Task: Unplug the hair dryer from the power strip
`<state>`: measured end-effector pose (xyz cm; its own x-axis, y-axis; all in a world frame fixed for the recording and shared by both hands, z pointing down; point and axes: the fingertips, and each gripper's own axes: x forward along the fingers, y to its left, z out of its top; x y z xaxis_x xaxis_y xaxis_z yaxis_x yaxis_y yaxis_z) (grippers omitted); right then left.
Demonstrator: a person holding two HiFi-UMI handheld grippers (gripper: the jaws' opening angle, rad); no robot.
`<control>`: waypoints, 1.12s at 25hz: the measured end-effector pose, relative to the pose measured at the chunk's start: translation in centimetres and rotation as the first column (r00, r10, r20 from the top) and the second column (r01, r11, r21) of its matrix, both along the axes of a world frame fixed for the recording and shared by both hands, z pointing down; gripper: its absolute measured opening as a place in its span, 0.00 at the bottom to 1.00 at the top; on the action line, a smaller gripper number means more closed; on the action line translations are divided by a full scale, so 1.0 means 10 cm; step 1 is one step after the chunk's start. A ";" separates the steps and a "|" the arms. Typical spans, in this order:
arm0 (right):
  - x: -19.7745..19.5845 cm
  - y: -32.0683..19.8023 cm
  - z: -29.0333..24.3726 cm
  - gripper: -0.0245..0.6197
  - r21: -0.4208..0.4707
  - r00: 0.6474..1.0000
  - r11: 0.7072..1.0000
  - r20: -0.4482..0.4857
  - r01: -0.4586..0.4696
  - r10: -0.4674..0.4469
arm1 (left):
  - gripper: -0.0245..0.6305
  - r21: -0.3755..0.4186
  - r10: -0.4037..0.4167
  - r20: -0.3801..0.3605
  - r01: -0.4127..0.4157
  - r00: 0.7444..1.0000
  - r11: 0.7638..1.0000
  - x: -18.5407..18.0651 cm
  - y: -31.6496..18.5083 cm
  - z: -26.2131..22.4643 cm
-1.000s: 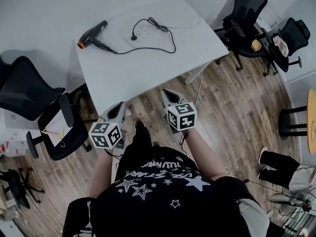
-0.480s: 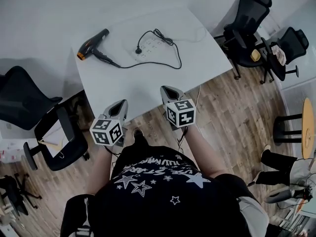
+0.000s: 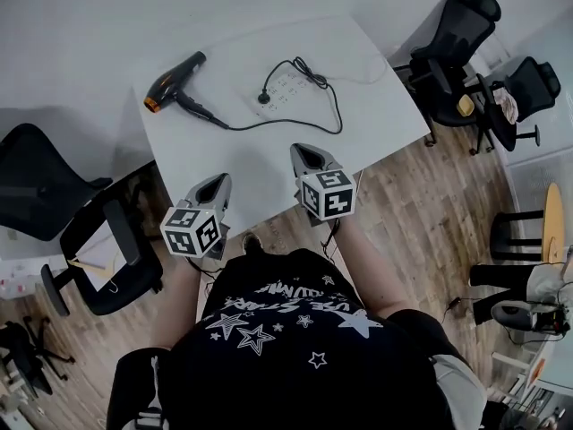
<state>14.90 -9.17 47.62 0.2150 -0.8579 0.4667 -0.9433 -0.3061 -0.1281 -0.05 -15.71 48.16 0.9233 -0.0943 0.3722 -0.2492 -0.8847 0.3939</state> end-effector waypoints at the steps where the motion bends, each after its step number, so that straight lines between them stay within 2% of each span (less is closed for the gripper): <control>1: 0.01 -0.02 0.02 0.05 -0.006 1.000 1.000 -0.001 -0.002 0.002 | 0.05 -0.001 0.005 0.002 -0.005 1.000 1.000 0.01 -0.03 0.01; 11: 0.16 -0.22 0.04 0.05 -0.029 1.000 1.000 -0.007 -0.008 0.008 | 0.05 -0.015 -0.021 0.007 0.021 1.000 1.000 -0.01 -0.21 0.04; 19: 0.46 -0.51 0.07 0.05 -0.042 0.997 0.996 -0.020 0.078 -0.079 | 0.05 -0.018 -0.135 0.020 0.135 0.991 0.991 0.11 -0.39 0.05; 28: 0.90 -0.77 0.16 0.05 -0.038 0.976 0.976 0.033 0.215 -0.213 | 0.05 0.022 -0.225 0.054 0.224 0.973 0.974 0.53 -0.42 0.03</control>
<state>23.88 -16.85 49.17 0.0147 -0.8626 0.5057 -0.9837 -0.1031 -0.1473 5.22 -19.95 48.49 0.8554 -0.3035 0.4197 -0.4638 -0.8095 0.3600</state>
